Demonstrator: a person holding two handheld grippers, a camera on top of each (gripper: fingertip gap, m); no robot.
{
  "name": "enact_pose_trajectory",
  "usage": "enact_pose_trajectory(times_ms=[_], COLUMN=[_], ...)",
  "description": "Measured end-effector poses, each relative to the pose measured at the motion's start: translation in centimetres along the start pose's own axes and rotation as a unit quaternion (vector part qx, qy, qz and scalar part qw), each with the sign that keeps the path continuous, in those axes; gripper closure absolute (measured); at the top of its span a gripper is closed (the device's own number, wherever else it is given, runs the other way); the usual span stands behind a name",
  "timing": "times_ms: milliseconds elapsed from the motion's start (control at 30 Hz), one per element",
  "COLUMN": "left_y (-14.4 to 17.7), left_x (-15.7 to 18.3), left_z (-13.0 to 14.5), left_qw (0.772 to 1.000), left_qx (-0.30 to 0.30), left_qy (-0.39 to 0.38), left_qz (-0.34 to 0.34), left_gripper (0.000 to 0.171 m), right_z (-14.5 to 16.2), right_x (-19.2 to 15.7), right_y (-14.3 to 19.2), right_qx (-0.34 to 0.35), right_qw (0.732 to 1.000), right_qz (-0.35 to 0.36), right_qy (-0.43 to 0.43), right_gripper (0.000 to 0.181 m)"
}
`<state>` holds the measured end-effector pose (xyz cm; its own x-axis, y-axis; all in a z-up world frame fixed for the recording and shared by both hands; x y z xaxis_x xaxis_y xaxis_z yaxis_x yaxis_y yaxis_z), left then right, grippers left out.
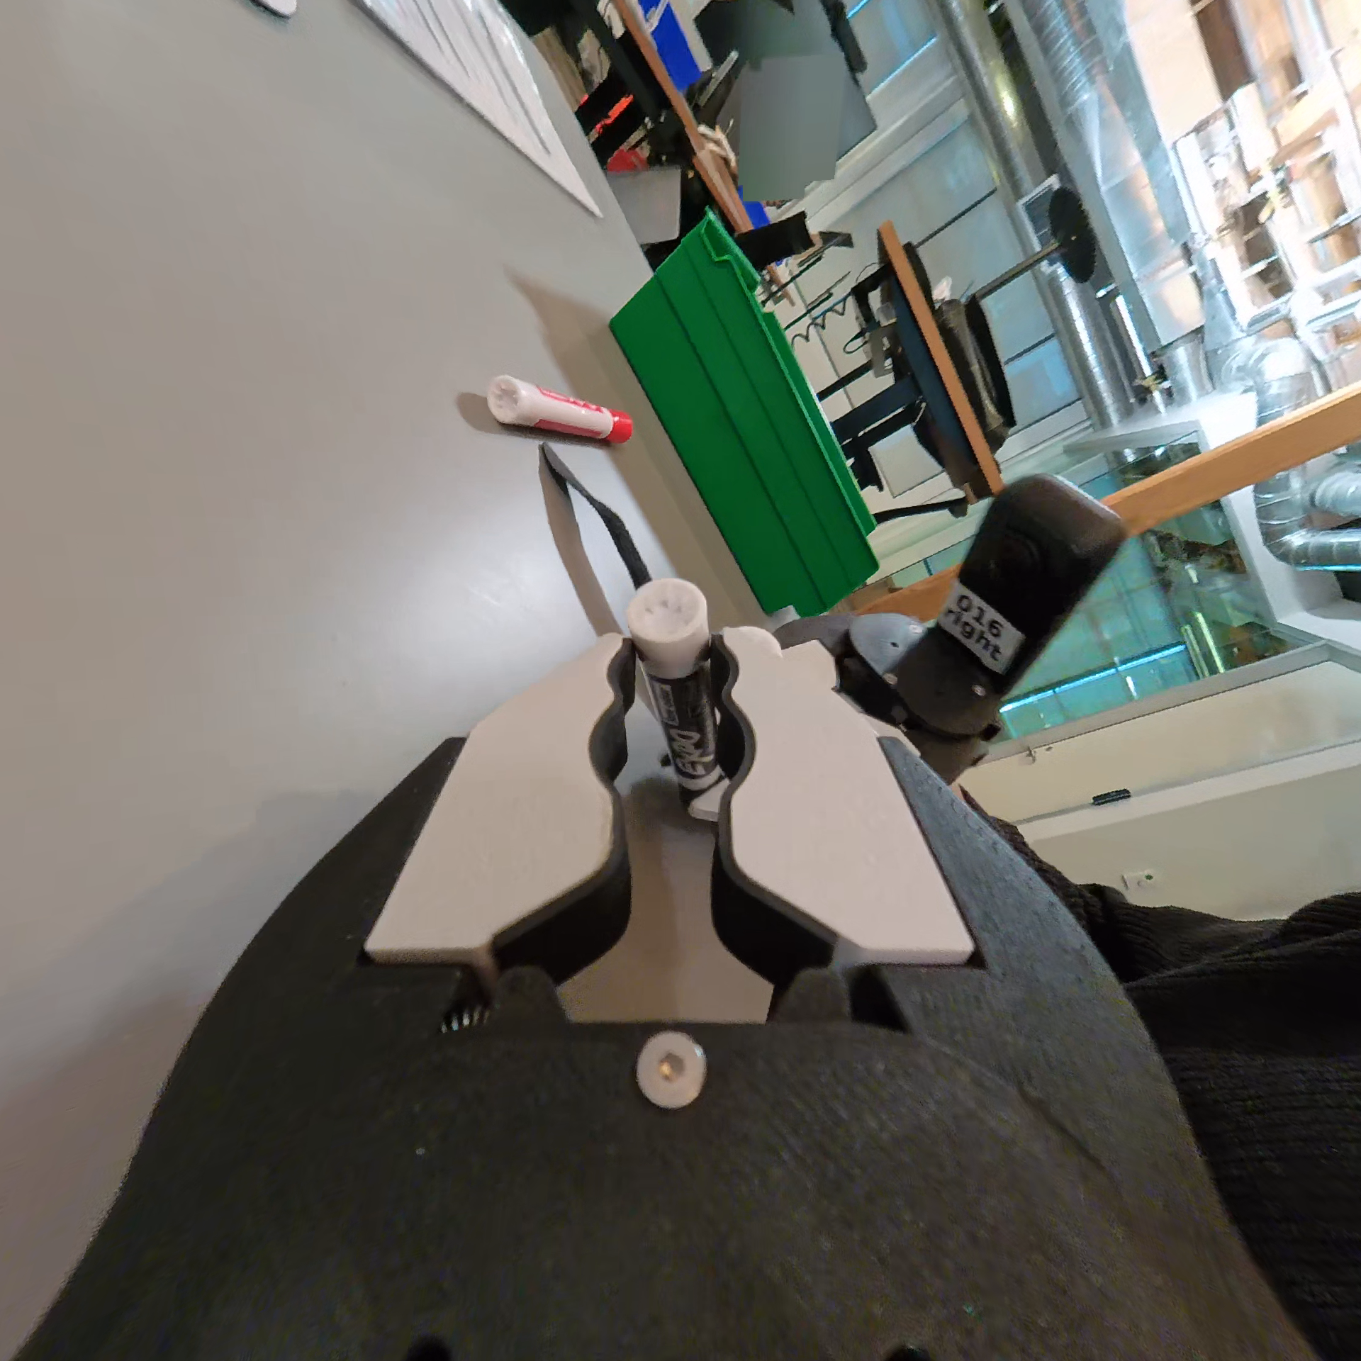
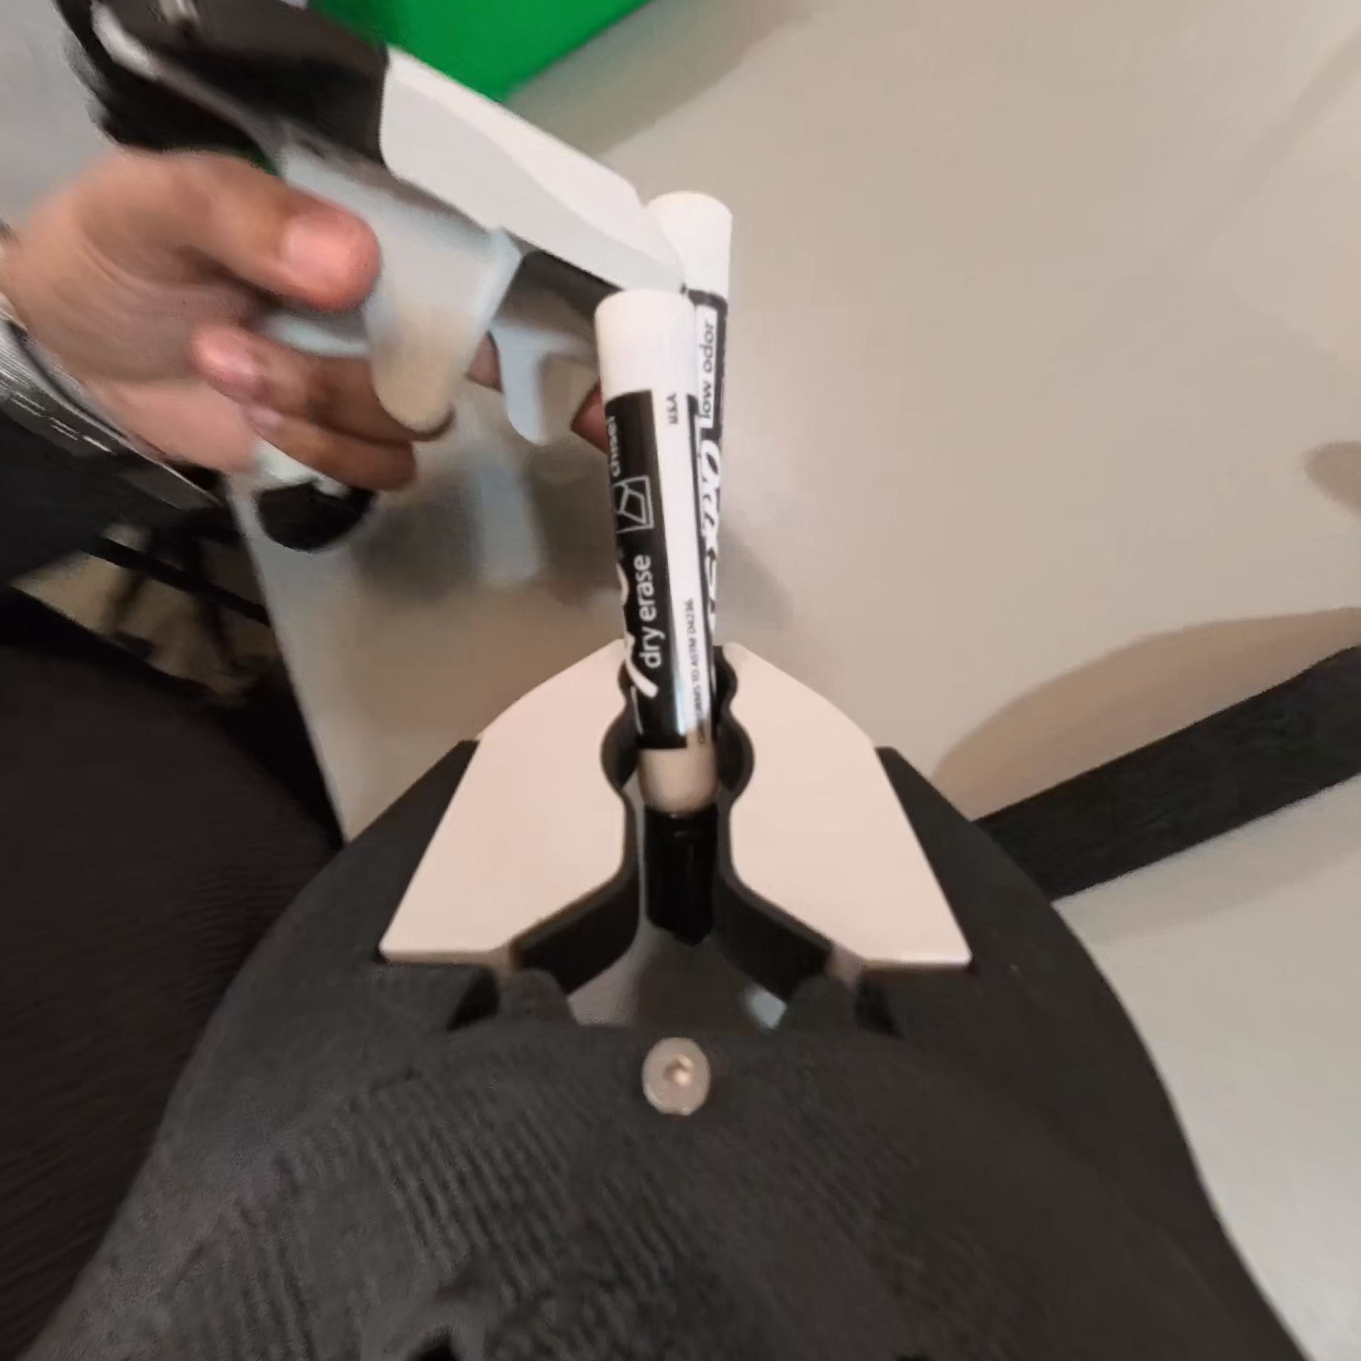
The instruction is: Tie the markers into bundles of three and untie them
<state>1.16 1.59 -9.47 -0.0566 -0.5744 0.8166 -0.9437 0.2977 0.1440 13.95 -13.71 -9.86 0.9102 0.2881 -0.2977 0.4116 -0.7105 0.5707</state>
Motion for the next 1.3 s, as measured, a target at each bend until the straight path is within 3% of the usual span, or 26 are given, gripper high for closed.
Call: enact_pose_trajectory(times_ms=[100,200,533,733,1033,1300], left_y=[0.1,0.1,-0.1,-0.7,-0.8,1.5], left_x=[0.3,0.6,2.0,2.1,1.8,2.5], left_z=[-0.1,-0.1,0.5,1.7,2.0,1.7], left_qw=[1.0,0.999,0.997,0.994,0.995,0.994], left_qx=[0.014,0.026,0.051,0.064,0.052,0.082], left_qy=[-0.005,-0.008,-0.017,0.054,0.061,0.01], left_qz=[0.01,0.018,0.047,0.073,0.067,0.072], left_gripper=[0.15,0.151,0.153,0.153,0.153,0.151], right_z=[0.0,0.1,-0.1,-0.2,-0.1,-1.4], right_x=[0.6,1.0,0.0,0.1,0.0,-1.0], right_y=[0.5,0.9,0.5,0.6,-0.3,-1.2], right_qx=[0.044,0.071,0.077,0.11,0.089,0.086], right_qw=[0.99,0.977,0.98,0.968,0.977,0.978], right_qz=[-0.086,-0.128,-0.119,-0.15,-0.128,-0.157], right_qy=[-0.104,-0.158,-0.139,-0.167,-0.144,-0.104], right_gripper=[0.164,0.164,0.163,0.162,0.163,0.162])
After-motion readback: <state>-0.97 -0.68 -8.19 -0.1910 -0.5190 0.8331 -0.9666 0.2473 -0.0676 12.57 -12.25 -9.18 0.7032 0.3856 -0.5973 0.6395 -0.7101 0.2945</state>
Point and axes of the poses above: each gripper's, where its closed fingertips meet, y back along the fingers, z out of its underside, x = y × z across the jaws, the point moved 10 cm from there along y, back along the fingers, and after that the axes turned 1 degree about x, right-handed, at the moved point
